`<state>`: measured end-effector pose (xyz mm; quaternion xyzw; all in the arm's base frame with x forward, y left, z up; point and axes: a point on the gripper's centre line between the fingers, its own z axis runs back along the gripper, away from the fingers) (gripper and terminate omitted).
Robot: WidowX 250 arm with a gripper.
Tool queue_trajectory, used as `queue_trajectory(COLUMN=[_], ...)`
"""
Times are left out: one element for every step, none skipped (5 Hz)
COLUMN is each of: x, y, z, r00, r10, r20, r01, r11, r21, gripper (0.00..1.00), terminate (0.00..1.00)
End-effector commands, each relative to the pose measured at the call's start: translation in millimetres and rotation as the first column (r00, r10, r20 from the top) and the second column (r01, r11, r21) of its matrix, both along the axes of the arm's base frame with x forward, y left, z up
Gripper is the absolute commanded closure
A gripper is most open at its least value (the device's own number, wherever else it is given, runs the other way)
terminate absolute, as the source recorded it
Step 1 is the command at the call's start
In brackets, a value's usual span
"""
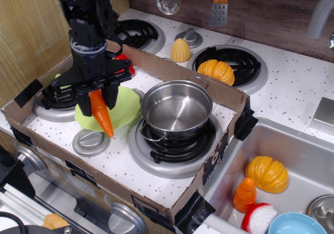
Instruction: Put carrot on plate
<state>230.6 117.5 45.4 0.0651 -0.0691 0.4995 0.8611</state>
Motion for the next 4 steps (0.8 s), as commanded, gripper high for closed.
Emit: queue_trajectory(x=[20.5,24.3,24.3,21.9], y=[1.2,0.6,-1.3,-1.3], z=[1.9,3.5,6.0,27.5], r00=[0.991,0.988,0.987,0.987], r10=[-0.105,-0.121,-0.118,-0.123], r20=[0.086,0.098,0.112,0.102], r01=[0.102,0.119,0.117,0.117], r11=[0.994,0.992,0.993,0.991], r21=[0.037,0.032,0.018,0.067], gripper=[1.00,1.00,0.00,0.00], terminate=[0.00,0.00,0.00,0.00])
